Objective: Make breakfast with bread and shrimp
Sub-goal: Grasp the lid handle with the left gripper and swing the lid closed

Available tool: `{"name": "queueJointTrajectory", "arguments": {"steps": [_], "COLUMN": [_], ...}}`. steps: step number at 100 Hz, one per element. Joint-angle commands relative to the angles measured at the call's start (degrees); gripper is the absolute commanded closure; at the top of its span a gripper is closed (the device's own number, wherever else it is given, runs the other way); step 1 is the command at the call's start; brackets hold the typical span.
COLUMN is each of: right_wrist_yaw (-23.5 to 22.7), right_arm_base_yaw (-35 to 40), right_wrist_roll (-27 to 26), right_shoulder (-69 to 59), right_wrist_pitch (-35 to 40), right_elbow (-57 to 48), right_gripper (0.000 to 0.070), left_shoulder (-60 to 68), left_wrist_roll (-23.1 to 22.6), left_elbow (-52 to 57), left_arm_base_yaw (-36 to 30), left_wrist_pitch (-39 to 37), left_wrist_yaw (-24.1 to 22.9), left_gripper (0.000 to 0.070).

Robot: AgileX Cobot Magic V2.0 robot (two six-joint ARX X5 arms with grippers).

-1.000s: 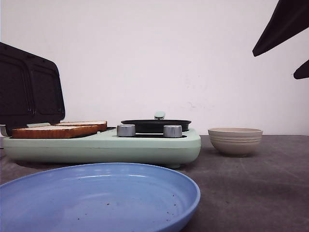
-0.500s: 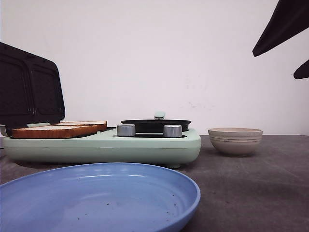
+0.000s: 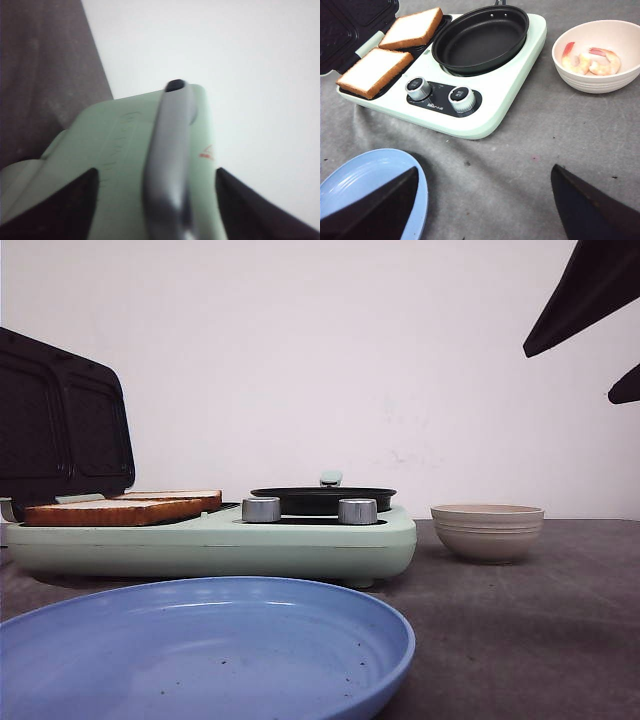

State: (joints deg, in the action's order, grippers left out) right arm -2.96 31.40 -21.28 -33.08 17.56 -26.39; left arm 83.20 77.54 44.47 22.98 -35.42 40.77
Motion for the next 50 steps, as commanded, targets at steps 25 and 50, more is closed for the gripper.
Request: {"name": "queueJointTrajectory", "arguments": {"steps": [25,50], "right_wrist_yaw": [0.0,0.0], "right_arm_base_yaw": [0.3,0.3], "right_wrist_roll": [0.3,0.2], "right_shoulder": [-0.2,-0.2], "right_wrist_pitch": [-0.4,-0.3], "right_elbow": [-0.2,-0.2], "right_gripper": [0.0182,0.0182], "left_shoulder": [0.9,0.9], "left_wrist_roll": [-1.3,-4.6], "left_elbow": [1.1,1.1], "left_arm_base_yaw": [-0.6,-3.2], "left_wrist_pitch": [-0.2,-0.1], "left_wrist_yaw": [0.2,0.9], "left_gripper": [0.0694,0.0694]}}
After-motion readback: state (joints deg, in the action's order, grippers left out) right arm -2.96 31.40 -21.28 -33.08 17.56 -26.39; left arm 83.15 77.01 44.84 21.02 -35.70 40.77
